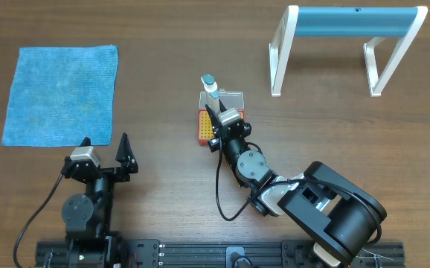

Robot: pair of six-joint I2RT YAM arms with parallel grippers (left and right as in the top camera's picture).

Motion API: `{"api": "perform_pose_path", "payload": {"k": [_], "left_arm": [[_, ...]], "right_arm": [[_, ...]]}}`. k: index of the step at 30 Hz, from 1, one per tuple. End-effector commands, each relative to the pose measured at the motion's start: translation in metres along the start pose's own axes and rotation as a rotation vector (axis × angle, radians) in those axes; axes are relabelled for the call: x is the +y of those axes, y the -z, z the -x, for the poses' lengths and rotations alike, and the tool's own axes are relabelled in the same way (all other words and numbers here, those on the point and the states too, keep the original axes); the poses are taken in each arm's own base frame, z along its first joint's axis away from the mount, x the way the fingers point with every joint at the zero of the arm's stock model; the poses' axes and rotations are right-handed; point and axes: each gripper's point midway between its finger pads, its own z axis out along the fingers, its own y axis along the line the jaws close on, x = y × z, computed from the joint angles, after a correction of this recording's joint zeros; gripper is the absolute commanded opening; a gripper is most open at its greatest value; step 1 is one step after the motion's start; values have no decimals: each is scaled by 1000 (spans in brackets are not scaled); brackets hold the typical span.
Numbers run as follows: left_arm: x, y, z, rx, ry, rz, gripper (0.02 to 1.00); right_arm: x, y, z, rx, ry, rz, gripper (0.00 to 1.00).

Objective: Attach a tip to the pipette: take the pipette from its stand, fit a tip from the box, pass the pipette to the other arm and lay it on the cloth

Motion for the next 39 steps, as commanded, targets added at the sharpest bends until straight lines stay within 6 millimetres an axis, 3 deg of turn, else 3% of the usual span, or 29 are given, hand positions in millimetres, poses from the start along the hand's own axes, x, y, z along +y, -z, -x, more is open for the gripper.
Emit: {"api": "perform_pose_path", "payload": {"k": [1,12,20,25,33,35,39], "left_arm": [[1,0,-2,3,2,2,925],[1,0,-2,3,2,2,923],[1,0,-2,3,2,2,921],[1,0,-2,3,2,2,923],[1,0,-2,3,2,2,921],[1,0,-2,3,2,2,923],[1,0,-2,3,2,2,923]], "right_arm": [[-2,2,7,-16,4,-14,75],[-1,3,-17,65,-18,-16,75],[-3,20,-60,198,-72,-22,77],[7,25,-72,233,-55,2,75],[4,30,-106,292,-8,-16,75],[9,31,-106,292,5,-3,75],[11,26,-63,160,92,-18,75]]}}
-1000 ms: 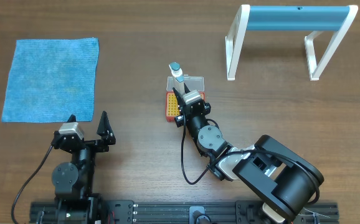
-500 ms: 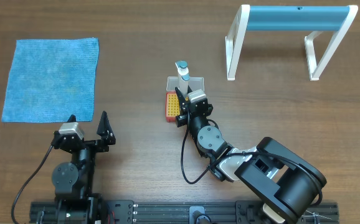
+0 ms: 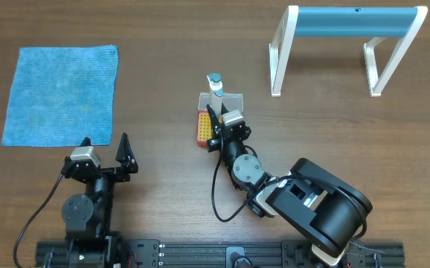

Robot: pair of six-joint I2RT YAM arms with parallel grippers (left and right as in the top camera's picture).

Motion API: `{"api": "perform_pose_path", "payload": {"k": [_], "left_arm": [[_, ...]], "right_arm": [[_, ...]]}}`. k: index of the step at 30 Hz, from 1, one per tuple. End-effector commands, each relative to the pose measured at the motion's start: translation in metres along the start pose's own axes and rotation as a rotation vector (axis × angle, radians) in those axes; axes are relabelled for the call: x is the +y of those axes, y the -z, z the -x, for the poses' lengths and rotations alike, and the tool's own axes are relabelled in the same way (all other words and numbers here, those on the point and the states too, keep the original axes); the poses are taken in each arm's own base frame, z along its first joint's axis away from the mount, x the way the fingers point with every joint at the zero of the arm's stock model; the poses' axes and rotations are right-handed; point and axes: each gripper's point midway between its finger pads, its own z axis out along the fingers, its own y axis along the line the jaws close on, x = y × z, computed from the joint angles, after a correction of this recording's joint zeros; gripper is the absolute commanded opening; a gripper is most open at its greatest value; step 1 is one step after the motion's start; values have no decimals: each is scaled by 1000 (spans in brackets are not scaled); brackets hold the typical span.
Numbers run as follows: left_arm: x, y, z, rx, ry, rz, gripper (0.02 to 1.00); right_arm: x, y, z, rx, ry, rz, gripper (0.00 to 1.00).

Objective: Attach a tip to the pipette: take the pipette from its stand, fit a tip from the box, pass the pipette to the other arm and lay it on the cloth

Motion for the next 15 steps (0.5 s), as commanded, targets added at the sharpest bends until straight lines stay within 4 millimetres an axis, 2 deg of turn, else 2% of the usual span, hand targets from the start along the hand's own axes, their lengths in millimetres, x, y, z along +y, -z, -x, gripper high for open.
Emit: {"api": "perform_pose_path", "payload": {"k": [1,3,5,10,12,13,15], "left_arm": [[1,0,-2,3,2,2,923],[1,0,-2,3,2,2,923],[1,0,-2,3,2,2,923],[1,0,-2,3,2,2,923],[1,0,-2,3,2,2,923],[1,0,-2,3,2,2,923],[1,0,-2,3,2,2,923]], "right_arm": [[9,22,-27,93,199,45,77],[11,21,-1,31,198,45,77],[11,22,38,-61,218,36,77],[-7,24,114,-240,152,-19,75],[-4,25,145,-315,121,-10,75],[4,31,163,-364,110,41,73],[17,35,166,-347,97,133,73]]}}
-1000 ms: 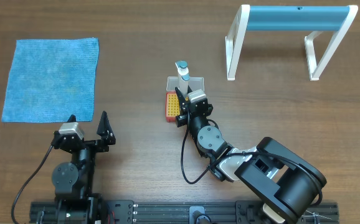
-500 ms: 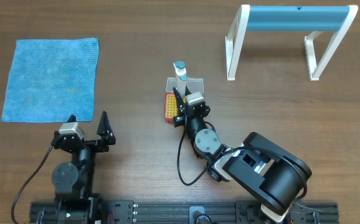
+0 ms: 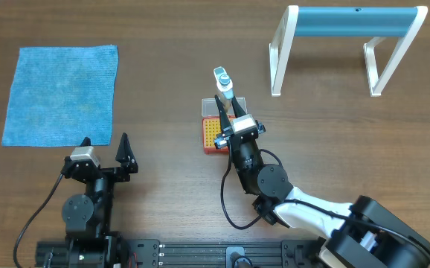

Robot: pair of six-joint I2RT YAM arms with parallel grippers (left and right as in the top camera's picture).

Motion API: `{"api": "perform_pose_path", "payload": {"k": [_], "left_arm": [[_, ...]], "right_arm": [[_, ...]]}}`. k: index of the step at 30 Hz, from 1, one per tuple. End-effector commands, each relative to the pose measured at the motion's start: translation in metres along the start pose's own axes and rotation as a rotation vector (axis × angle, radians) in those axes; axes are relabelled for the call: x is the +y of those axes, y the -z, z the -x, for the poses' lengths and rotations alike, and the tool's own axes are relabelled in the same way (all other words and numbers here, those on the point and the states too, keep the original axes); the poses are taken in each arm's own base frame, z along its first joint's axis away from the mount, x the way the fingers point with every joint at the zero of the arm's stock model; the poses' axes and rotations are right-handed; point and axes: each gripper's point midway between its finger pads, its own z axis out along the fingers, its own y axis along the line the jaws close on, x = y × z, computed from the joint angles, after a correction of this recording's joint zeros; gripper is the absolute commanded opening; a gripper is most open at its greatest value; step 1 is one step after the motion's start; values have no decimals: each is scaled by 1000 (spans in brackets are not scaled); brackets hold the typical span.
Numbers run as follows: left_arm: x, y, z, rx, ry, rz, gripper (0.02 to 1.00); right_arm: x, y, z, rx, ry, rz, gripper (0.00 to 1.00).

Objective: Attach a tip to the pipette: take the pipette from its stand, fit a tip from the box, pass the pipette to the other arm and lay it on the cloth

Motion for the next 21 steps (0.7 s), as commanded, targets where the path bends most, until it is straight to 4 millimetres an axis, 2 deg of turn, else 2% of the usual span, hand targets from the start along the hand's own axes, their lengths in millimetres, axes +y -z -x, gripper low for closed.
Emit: {"api": "perform_pose_path", "payload": {"k": [1,4,9,11,12,14,18,20,21], "left_arm": [[1,0,-2,3,2,2,923],[1,0,-2,3,2,2,921],[1,0,-2,3,2,2,923],[1,0,-2,3,2,2,923],[1,0,-2,3,2,2,923],[1,0,-2,3,2,2,921],[1,0,-2,3,2,2,923],[-6,0,-3,10,36,-40,921],[-20,1,-4,30,170,-118,923]], "right_arm": [[29,3,35,-17,-79,221,73],[43,20,33,112,-173,359,73],[60,28,8,401,-125,459,73],[66,28,-9,499,-88,475,75],[67,28,-22,505,22,497,73],[55,23,-55,550,253,449,73],[61,33,-107,675,336,484,73],[62,33,-113,685,342,485,73],[58,27,-108,660,369,459,75]]}}
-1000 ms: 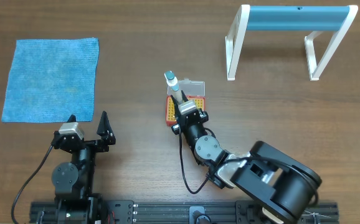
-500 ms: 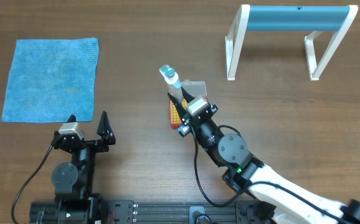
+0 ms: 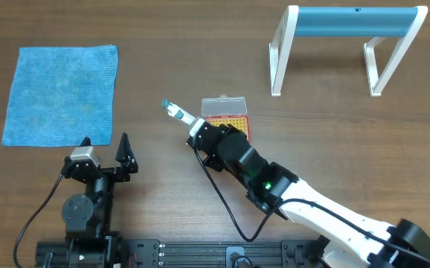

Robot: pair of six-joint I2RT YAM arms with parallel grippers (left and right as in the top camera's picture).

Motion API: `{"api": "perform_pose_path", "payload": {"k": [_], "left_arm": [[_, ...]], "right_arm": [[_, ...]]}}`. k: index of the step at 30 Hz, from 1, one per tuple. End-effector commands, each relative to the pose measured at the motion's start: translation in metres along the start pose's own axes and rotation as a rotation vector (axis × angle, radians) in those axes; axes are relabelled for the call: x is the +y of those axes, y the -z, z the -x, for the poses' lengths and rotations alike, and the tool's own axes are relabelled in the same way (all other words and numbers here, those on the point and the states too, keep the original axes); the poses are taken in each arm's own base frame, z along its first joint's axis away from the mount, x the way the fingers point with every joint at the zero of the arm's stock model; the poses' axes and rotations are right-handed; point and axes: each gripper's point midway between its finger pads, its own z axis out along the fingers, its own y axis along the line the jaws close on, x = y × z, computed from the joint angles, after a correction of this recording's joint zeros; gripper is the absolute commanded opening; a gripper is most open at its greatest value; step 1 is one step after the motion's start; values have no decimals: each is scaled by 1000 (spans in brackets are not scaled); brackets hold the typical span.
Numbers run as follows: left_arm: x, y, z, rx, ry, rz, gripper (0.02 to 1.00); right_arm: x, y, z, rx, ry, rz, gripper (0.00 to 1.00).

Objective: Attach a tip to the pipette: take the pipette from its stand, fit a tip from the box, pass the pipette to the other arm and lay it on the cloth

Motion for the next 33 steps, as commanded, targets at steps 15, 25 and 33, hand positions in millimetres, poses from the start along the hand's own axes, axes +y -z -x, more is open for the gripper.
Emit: {"api": "perform_pose_path", "payload": {"k": [15,25,33], "left_arm": [[-95,28,22,176,778,-556,910],[-50,7,-9,163,722,-266,919],[-50,7,-9,163,722,-266,919]], "right_arm": [[-80,15,48,-198,-58,-193,73],[-79,16,44,-172,28,-197,73],[-78,21,57,-218,31,-203,73]]}}
